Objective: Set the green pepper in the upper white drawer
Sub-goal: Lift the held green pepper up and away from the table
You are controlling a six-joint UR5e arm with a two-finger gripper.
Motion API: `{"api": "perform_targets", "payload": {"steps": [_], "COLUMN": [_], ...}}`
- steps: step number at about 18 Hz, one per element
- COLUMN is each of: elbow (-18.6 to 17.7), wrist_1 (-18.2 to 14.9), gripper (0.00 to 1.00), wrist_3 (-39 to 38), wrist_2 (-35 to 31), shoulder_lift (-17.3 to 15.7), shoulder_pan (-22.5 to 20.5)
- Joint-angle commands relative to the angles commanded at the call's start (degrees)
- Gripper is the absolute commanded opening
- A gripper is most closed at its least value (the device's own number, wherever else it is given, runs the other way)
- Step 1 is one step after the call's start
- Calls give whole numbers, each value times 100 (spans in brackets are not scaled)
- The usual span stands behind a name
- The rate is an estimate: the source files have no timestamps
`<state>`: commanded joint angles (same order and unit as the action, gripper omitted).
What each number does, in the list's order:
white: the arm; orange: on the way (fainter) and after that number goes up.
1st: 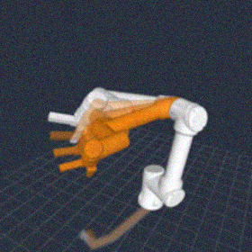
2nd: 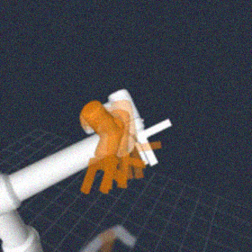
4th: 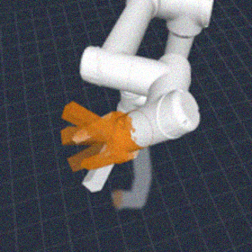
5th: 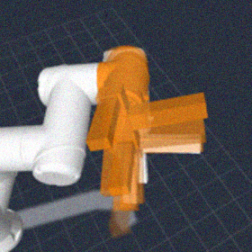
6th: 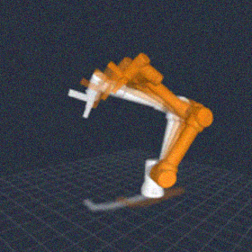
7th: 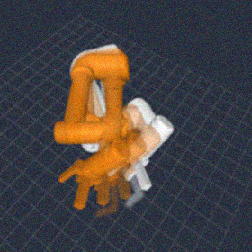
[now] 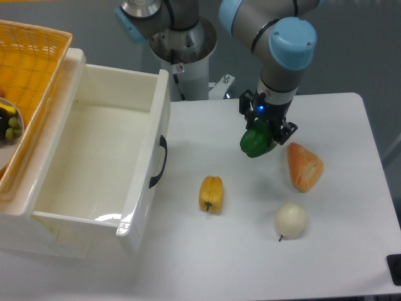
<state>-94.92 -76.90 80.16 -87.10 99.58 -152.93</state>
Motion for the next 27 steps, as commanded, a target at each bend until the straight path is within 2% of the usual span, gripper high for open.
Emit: {"api": "perform_targets", "payload": {"steps": [9, 16, 23, 27], "elbow": [61, 167, 176, 193], "wrist_1": [-149, -641, -1230, -1362], "gripper": [30, 30, 30, 30], "wrist_3": [-96, -193, -1325, -2134], "wrist_2": [0, 0, 131, 675], "shoulder_lift": [-35, -254, -694, -1001], "shoulder_pan": [-123, -88, -61, -88]}}
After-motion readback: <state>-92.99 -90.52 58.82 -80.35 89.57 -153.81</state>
